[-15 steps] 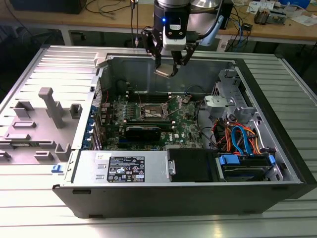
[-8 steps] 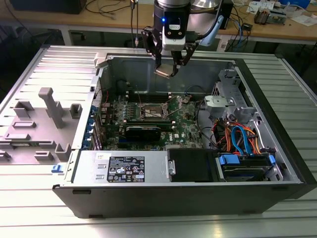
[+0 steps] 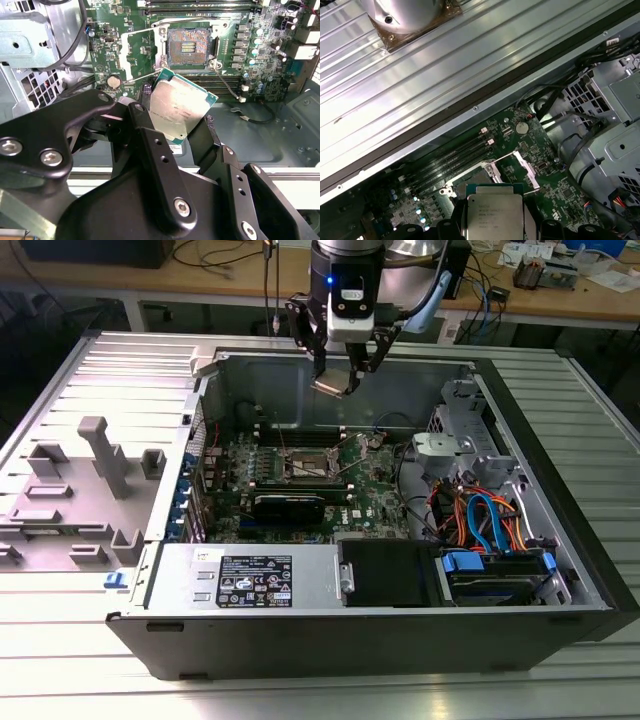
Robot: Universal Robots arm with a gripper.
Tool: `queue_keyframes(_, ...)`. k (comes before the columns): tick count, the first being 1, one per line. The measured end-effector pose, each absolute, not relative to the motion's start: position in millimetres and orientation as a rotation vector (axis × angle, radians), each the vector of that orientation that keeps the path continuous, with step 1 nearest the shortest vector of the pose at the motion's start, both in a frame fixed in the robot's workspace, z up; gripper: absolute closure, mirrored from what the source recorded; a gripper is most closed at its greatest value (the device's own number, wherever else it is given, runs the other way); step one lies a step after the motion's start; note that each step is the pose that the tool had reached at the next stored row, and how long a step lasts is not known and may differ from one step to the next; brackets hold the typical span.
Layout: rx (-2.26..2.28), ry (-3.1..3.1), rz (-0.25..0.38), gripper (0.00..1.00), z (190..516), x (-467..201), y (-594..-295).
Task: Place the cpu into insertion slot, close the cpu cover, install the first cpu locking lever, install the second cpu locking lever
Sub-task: 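Place the cpu into insertion slot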
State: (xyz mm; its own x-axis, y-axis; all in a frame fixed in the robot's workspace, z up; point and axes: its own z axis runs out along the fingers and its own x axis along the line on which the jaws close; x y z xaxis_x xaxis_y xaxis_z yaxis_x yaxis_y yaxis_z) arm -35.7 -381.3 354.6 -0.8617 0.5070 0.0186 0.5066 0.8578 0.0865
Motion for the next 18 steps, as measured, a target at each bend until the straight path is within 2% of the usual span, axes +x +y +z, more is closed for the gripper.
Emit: queue_keyframes(18, 1.008, 2.962, 0.137, 0.45, 351.7, -35.6, -383.0)
